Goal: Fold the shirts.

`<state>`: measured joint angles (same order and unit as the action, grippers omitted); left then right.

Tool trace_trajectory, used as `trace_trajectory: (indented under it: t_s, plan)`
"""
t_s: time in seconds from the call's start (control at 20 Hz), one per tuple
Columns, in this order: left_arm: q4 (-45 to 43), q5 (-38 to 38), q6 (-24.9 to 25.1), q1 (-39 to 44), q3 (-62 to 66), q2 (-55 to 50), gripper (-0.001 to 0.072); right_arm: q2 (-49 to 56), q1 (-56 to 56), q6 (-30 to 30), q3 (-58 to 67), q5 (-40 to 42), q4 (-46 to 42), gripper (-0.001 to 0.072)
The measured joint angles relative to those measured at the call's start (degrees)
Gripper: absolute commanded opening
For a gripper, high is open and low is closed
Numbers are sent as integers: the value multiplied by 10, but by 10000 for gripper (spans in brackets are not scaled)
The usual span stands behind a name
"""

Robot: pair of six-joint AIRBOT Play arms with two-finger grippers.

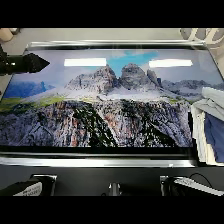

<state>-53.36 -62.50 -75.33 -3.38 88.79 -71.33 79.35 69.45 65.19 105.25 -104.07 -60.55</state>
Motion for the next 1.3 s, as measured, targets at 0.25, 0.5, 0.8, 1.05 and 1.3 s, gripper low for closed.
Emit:
trace_trajectory:
  t_s: [0.25,0.5,0.8,1.05,1.3]
  plan:
    - [0,9,4,0,0,0,26,-23,-55,-17,-126,-6,-161,14]
    - [0,12,5,0,0,0,26,-28,-82,-26,-205,-6,-254,14]
    - [0,12,5,8,0,0,25,-30,-88,-33,-237,10,-284,632]
    - [1,12,6,27,12,2,22,-34,-90,-71,-148,62,-293,662]
    - [-144,52,-46,80,73,-17,23,-35,-190,-100,47,234,-269,617]
